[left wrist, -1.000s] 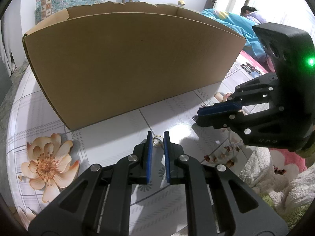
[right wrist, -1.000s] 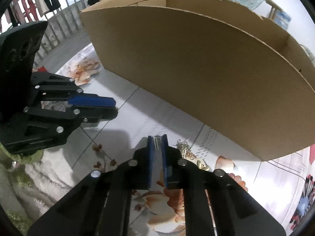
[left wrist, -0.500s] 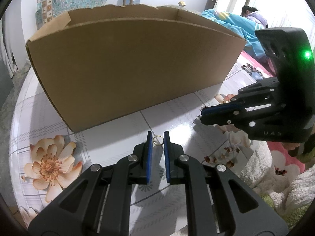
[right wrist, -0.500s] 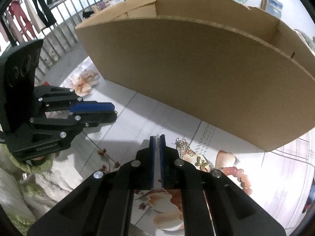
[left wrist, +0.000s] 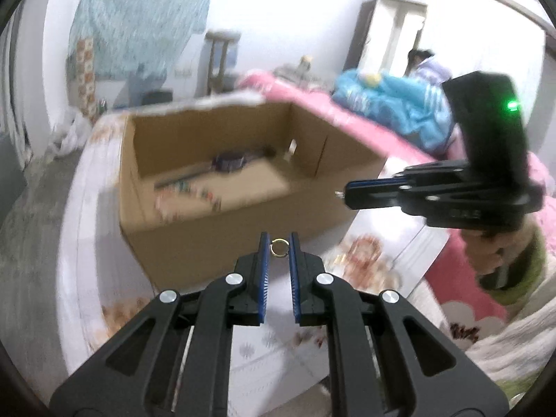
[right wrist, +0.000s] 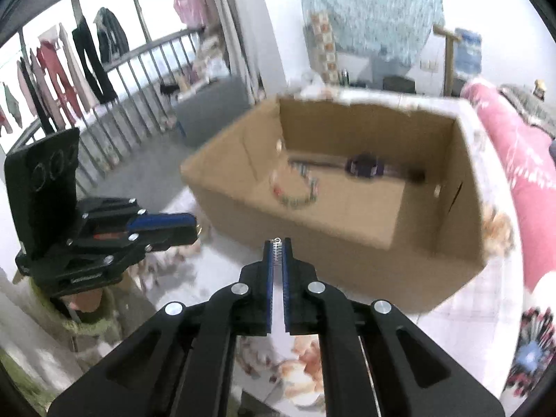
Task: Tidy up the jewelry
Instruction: 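Carry the ring and silver piece with both grippers over the box, then open both grippers to drop the ring and silver piece into the box, then withdraw both grippers from the box back over the table, then close the left gripper on the silver chain beside the bead bracelet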
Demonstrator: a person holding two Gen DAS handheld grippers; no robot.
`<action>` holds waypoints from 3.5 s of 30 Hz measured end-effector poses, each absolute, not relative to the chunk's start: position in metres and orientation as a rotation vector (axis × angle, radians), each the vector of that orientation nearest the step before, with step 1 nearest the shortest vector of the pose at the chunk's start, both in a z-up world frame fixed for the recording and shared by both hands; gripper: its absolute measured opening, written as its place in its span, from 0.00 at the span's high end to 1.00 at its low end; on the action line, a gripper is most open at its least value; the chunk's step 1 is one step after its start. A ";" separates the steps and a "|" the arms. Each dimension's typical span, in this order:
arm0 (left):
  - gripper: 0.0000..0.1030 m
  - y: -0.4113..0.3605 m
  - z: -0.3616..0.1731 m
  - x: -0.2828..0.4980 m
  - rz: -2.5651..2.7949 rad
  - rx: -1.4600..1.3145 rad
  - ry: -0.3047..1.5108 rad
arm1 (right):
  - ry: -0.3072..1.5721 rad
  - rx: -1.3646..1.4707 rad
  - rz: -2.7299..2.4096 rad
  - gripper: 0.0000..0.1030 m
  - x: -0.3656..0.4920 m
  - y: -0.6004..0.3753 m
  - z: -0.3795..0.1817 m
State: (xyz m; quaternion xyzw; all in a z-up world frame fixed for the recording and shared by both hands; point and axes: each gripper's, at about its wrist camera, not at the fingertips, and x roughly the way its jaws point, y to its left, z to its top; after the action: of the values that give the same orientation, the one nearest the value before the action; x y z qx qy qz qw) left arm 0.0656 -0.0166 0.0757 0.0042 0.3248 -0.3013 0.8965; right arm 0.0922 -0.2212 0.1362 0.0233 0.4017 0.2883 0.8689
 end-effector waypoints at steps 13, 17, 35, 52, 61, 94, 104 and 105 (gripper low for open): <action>0.90 -0.070 0.075 0.176 -0.605 0.044 0.795 | 0.929 0.125 0.512 0.95 0.197 -0.243 0.114; 0.90 -0.075 0.062 0.201 -0.578 0.011 0.850 | 0.951 0.166 0.499 0.94 0.218 -0.252 0.105; 0.78 -0.033 0.092 0.200 -0.621 -0.190 0.751 | 0.817 0.336 0.455 0.75 0.200 -0.302 0.134; 0.56 -0.015 0.113 0.187 -0.571 -0.194 0.698 | 0.776 0.357 0.465 0.71 0.177 -0.302 0.140; 0.43 0.024 0.132 0.153 -0.515 -0.198 0.613 | 0.745 0.367 0.487 0.68 0.149 -0.300 0.143; 0.38 -0.066 -0.008 0.067 -0.662 0.072 0.873 | 1.063 0.293 0.443 0.74 0.048 -0.248 0.035; 0.73 -0.106 -0.021 0.092 -0.725 0.122 0.920 | 1.078 0.329 0.401 0.80 0.052 -0.260 0.022; 0.76 -0.110 -0.022 0.093 -0.736 0.120 0.926 | 1.078 0.333 0.401 0.80 0.052 -0.262 0.021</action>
State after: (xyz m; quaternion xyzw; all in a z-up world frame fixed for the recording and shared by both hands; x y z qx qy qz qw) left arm 0.0928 -0.1102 -0.0217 0.0566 0.4360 -0.3466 0.8286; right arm 0.0516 -0.2615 0.0206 0.1569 0.5073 0.1885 0.8262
